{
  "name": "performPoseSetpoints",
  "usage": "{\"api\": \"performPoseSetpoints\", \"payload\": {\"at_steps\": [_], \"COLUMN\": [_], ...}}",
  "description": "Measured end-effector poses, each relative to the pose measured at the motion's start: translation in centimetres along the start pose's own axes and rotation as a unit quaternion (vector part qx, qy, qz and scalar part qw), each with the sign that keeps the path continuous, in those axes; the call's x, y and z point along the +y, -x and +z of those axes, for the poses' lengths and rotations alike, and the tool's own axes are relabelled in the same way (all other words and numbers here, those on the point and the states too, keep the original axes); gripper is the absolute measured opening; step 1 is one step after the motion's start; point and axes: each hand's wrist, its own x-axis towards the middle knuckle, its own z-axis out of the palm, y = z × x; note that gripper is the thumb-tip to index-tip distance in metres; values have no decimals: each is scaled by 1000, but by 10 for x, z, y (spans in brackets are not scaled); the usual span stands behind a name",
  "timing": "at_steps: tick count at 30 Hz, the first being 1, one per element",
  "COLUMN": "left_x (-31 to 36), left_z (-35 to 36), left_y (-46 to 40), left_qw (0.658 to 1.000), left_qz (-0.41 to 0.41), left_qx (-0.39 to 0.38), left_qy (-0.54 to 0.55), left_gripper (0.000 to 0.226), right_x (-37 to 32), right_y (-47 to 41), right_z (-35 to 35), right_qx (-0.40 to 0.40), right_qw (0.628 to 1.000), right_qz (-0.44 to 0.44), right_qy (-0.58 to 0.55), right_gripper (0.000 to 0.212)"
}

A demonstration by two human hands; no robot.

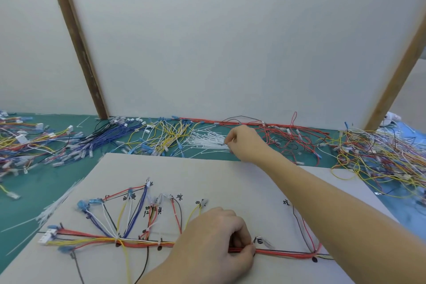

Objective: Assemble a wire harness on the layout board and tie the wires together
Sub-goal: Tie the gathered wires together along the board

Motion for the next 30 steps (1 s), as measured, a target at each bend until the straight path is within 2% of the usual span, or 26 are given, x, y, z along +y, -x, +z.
{"api": "performPoseSetpoints", "payload": {"at_steps": [2,3,5,7,9,11,12,14,16,18,23,26,30], "left_x": [1,1,1,0,-2,-1,0,1,4,7,12,15,16], "left_z": [-1,-1,-2,-3,-3,-6,-8,-10,-11,-13,-14,-18,-25], "left_y": [1,1,1,0,-1,-2,-3,-4,-4,-5,-5,-4,-5], "left_qw": [1000,1000,1000,1000,1000,1000,999,999,998,998,997,995,992], "left_qz": [-5,-7,-11,-12,-10,-12,-14,-21,-30,-37,-54,-60,-55], "left_qx": [-1,-2,-4,-3,-5,-23,-31,-46,-50,-48,-53,-66,-96], "left_qy": [0,-4,-6,-10,-7,8,9,7,9,3,13,53,53], "left_gripper": [21,20,20,23,31,39,40,36,25,15,8,20,27], "right_x": [-2,-3,-2,5,16,28,34,44,52,54,53,55,59], "right_y": [9,14,25,41,63,90,103,126,143,156,175,180,183], "right_z": [-13,-21,-37,-51,-57,-57,-57,-57,-59,-64,-68,-68,-64], "right_qx": [-20,-46,-108,-144,-169,-200,-211,-200,-155,-133,-159,-155,-165], "right_qw": [982,956,876,802,768,773,787,842,906,937,946,948,939], "right_qz": [45,71,103,113,105,90,85,76,60,46,57,63,70], "right_qy": [-181,-282,-458,-569,-609,-595,-574,-495,-390,-318,-275,-272,-293], "right_gripper": [22,21,21,23,25,24,23,22,25,27,26,25,23]}}
